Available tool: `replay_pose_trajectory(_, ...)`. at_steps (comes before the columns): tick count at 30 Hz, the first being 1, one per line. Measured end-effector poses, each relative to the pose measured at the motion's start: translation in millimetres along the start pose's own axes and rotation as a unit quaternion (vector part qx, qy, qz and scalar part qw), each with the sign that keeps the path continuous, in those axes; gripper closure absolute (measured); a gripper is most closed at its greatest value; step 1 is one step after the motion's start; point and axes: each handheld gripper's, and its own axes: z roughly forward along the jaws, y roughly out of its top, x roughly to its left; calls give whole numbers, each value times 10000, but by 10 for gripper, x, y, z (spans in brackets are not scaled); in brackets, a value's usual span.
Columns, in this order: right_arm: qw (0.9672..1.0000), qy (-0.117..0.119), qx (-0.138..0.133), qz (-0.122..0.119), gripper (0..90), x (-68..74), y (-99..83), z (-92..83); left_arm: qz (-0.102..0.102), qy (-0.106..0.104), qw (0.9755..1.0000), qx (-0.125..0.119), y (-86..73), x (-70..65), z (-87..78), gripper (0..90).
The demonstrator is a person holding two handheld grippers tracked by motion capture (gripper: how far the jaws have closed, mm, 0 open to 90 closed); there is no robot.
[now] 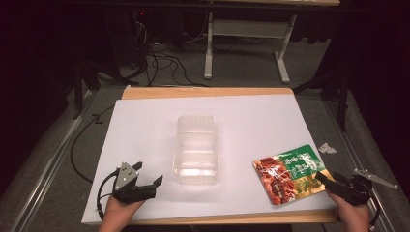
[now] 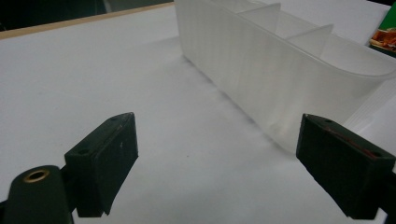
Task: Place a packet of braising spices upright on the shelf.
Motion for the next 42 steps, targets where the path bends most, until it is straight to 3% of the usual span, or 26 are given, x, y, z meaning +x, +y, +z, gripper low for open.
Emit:
replay_pose_trajectory(3,9998,120,61,147,198,-6,-15,5,15,-10,10000,11,-1,10,0,133)
replay_pose_trajectory(9,9994,242,-237,17,232,66,27,-61,90,-18,9999,43,-3,6,10,134)
replay_pose_trajectory(13,9980,499,-398,-3,286,100,39,-88,117,-22,9999,58,1,-10,14,134)
replay_pose_trajectory(20,9968,784,-171,-63,322,165,20,9,179,-30,9998,100,-3,-28,33,136)
replay_pose_trajectory(23,9969,780,-107,-64,324,173,12,37,195,-33,9997,107,-3,-31,33,137)
replay_pose_trajectory(27,9963,851,16,114,341,130,-19,93,235,-32,9996,134,-4,-36,32,139)
replay_pose_trajectory(30,9940,1003,144,408,375,78,-49,118,251,-27,9996,136,-3,-37,32,139)
replay_pose_trajectory(32,9925,1144,177,398,420,72,-54,126,258,-27,9996,135,-2,-36,32,140)
replay_pose_trajectory(38,9907,1273,300,370,425,138,-59,158,271,-31,9995,137,-1,-35,31,140)
replay_pose_trajectory(42,9889,1369,274,517,438,140,-63,158,275,-33,9995,140,-1,-34,32,140)
